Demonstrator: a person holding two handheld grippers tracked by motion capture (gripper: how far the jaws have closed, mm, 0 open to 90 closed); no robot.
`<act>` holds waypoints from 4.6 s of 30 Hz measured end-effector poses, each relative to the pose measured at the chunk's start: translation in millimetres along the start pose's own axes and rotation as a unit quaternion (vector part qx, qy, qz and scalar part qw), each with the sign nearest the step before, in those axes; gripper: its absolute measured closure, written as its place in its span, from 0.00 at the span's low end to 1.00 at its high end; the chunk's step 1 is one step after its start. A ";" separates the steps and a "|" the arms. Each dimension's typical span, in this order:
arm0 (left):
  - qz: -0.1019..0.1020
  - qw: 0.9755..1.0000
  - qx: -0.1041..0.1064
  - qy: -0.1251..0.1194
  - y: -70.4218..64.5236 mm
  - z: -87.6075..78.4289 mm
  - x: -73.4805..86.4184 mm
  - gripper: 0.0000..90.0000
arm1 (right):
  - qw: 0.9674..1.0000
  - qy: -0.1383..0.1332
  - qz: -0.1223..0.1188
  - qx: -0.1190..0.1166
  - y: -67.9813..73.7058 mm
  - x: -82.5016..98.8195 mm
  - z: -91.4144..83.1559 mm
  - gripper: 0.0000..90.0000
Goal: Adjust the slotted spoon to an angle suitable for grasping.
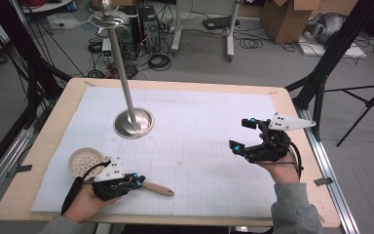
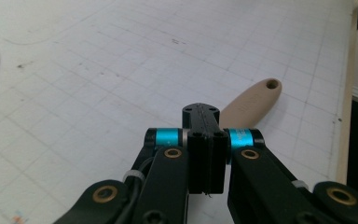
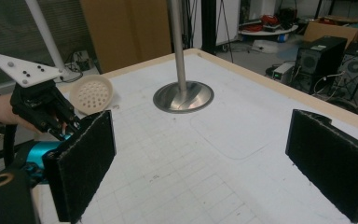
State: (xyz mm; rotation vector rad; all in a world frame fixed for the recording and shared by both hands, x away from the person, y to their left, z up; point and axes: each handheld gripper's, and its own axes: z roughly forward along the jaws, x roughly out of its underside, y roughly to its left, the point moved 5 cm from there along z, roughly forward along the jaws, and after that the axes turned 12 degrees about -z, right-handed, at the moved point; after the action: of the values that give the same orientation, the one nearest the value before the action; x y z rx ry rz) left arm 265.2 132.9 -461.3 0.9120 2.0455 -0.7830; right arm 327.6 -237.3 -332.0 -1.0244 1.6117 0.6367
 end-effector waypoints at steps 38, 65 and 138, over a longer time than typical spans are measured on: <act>0.022 0.998 -0.051 0.036 11.9 40.5 -7.0 1.00 | 1.000 0.005 0.008 -0.004 2.8 3.7 -1.8 0.08; -0.060 0.985 -0.158 -0.017 60.4 -13.5 -14.0 0.99 | 1.000 0.005 0.005 -0.006 4.7 0.9 1.9 0.08; -0.002 0.996 -0.078 0.049 -14.0 37.8 -2.2 1.00 | 1.000 0.009 0.006 -0.008 5.9 3.0 -0.3 0.08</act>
State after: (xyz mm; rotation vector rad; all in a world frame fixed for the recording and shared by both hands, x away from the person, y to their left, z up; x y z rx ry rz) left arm 269.5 95.8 -476.5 0.8733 2.1608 -0.5814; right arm 322.2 -235.6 -335.3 -1.0357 1.6310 0.6502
